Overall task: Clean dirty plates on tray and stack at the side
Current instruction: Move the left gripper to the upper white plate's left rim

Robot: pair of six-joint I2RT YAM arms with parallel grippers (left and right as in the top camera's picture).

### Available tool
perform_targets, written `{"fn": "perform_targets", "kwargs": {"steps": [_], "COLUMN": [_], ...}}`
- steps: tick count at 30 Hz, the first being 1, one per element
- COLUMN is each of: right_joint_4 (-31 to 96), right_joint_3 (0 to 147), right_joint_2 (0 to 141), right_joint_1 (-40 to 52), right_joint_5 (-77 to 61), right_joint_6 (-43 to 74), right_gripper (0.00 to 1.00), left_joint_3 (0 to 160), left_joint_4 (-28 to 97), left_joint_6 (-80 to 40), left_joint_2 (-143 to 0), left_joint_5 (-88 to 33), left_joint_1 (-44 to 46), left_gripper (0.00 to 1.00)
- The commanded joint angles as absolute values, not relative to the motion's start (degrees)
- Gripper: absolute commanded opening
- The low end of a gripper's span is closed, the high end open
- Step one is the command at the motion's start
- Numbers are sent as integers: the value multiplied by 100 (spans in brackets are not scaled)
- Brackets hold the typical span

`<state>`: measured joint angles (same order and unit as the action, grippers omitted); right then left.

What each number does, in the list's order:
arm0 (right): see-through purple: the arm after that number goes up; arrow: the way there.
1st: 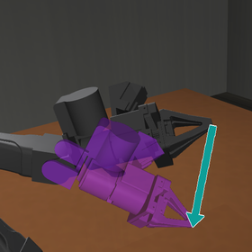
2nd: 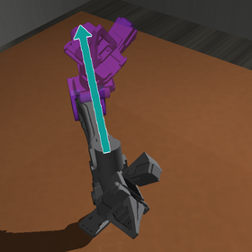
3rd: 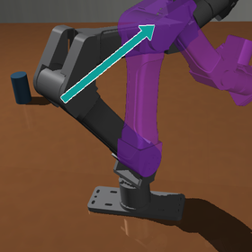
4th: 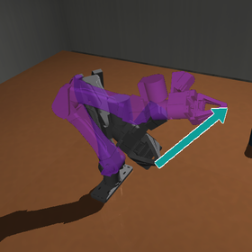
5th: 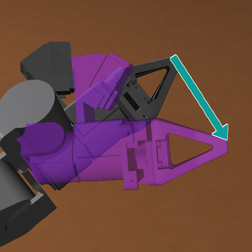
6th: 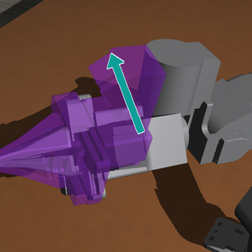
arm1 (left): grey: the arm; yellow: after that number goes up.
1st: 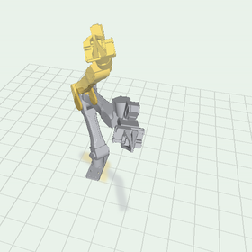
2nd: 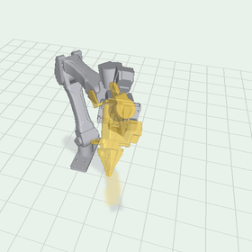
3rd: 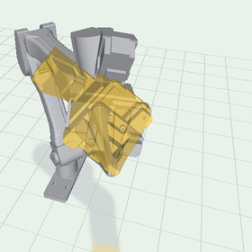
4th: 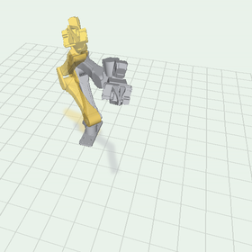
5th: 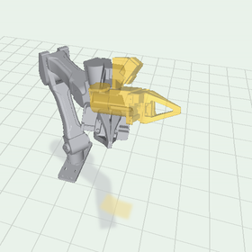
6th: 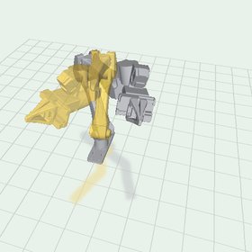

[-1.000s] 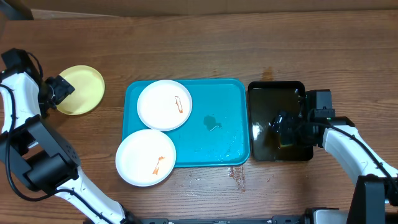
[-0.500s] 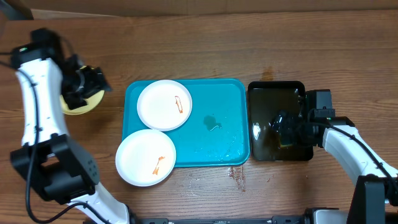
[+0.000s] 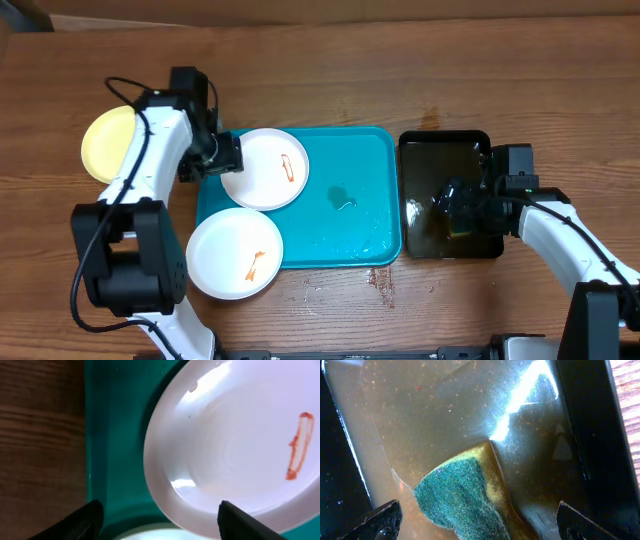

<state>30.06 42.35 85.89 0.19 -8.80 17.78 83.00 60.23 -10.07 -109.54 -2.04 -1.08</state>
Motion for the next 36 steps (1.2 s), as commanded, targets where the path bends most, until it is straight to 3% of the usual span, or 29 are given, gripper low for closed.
{"fn": "perform_targets", "kwargs": {"steps": [1,9,19,24,30,36], "right_joint_4": [2985,2985,2985,2985,2985,2985], "right_joint_3": [4222,4222,4222,4222,4222,4222], "right_joint_2": [8611,8611,8611,8611,8611,8611], "right_joint_1": [30,30,30,30,30,30], "right_joint_5": [-910,-908,-910,-910,-910,-910], "right_joint_6": [1765,1765,1765,1765,1765,1765], "right_gripper": [100,100,100,100,100,100], "left_joint_3": [7983,7502,7273,7273,7273,7273], "left_joint_4": [5765,5078,4609,4622,4552,4475], "left_joint_6": [-941,-941,-897,-827,-263,-128], "left_joint_2": [-10938,-10938,-10938,-10938,-10940,-10938], "left_joint_5": [75,-189,-454,-460,-1321,-1299], "left_joint_1": [-108,-93,-93,-71,-60,-60], "left_gripper": [70,65,35,28,26,27]}}
